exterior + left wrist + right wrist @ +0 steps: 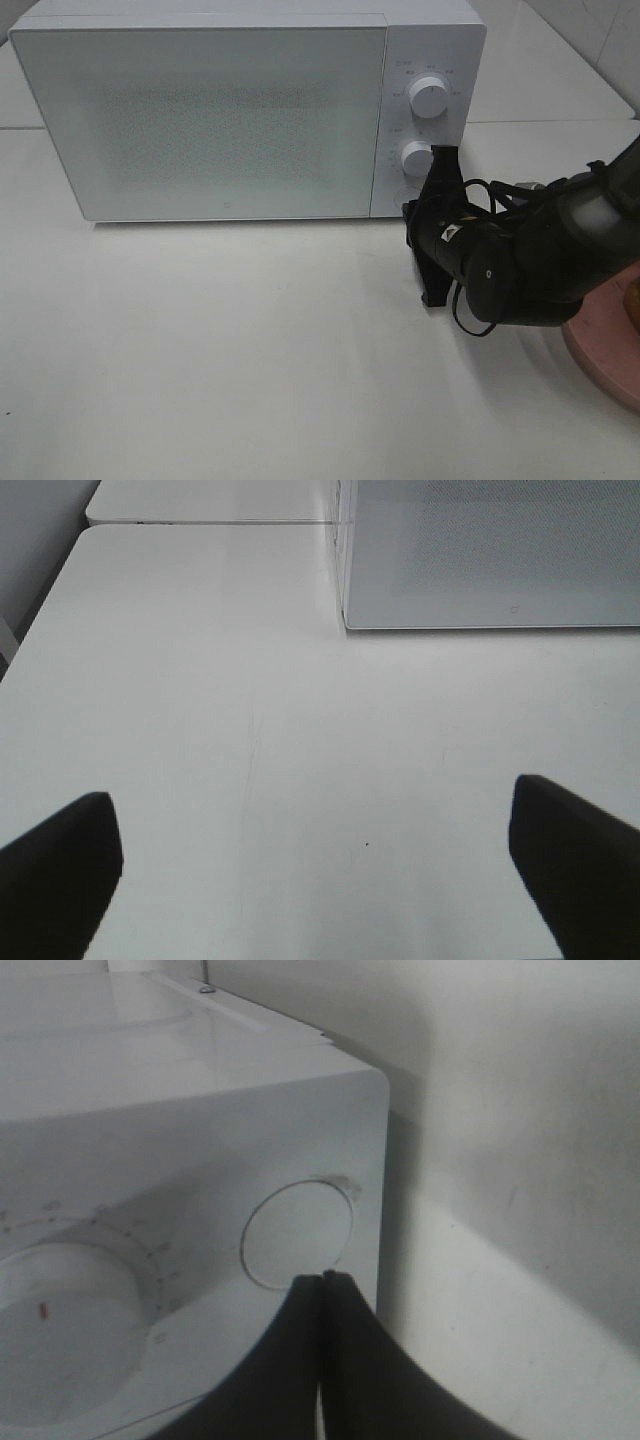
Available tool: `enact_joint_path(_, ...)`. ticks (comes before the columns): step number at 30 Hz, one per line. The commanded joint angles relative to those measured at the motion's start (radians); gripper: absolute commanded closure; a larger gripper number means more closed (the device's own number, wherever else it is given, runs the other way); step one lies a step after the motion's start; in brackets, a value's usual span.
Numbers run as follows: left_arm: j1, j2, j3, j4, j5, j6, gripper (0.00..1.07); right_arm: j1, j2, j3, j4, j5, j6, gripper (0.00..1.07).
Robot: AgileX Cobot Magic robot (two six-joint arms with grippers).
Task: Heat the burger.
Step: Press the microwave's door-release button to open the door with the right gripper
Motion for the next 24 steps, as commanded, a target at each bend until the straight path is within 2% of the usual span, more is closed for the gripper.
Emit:
enact_joint_path(1,-0.006,-0.025,0.003,0.004,-0.009,-0.004,0.06,-0.006,0.003,-0.018,-0.002,0.01,-0.016,1.07)
enact_joint_path(9,-0.006,-0.025,0.003,0.004,-0.009,-0.004,0.06,-0.04,0.031,-0.082,-0.009,0.032,-0.049,1.07)
enact_joint_path(24,-0.006,-0.025,0.003,0.004,-0.009,-0.004,0.06,-0.051,0.081,-0.147,0.001,0.039,-0.071,1.07)
